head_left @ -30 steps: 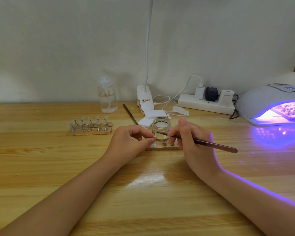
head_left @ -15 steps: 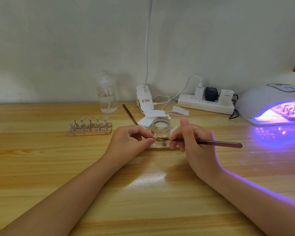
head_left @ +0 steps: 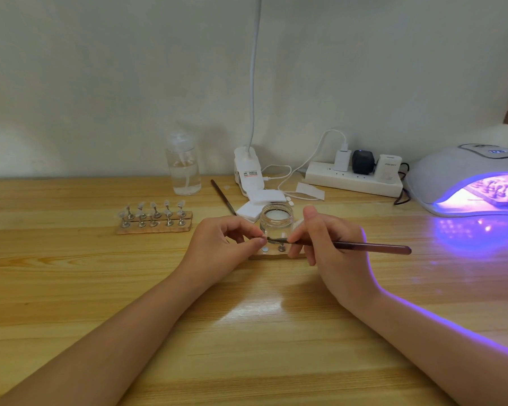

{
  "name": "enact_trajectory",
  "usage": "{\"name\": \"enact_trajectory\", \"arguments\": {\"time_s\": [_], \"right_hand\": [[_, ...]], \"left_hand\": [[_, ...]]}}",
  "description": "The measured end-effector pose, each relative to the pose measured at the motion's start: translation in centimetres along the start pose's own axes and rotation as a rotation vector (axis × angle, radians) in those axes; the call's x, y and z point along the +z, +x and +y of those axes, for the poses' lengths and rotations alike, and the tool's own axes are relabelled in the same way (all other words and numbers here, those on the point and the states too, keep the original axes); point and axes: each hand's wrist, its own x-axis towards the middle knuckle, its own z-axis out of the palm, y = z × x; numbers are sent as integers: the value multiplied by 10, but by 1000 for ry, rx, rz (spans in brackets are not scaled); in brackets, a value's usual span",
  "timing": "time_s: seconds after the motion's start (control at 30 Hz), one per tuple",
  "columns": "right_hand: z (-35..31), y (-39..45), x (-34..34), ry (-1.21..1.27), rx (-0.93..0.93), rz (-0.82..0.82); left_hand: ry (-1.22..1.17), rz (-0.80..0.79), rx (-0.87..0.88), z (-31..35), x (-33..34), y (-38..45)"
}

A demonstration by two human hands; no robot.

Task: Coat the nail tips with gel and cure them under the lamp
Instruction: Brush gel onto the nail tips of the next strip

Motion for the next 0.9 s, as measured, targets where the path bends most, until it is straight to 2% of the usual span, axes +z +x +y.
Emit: {"name": "enact_trajectory", "arguments": {"time_s": [0.17,0.37,0.7,0.9], "right_hand": [[0,1,0,-36,-1,28],[-3,2,1,-133,19,-32],[-2,0,1,21,13,33],[-1,1,0,-80,22,7]], "left_hand": [[-2,3,-6,0,0,1],[2,-3,2,0,0,0],[-2,-1,-5,0,0,0],[1,-3,7,1,0,0]]}}
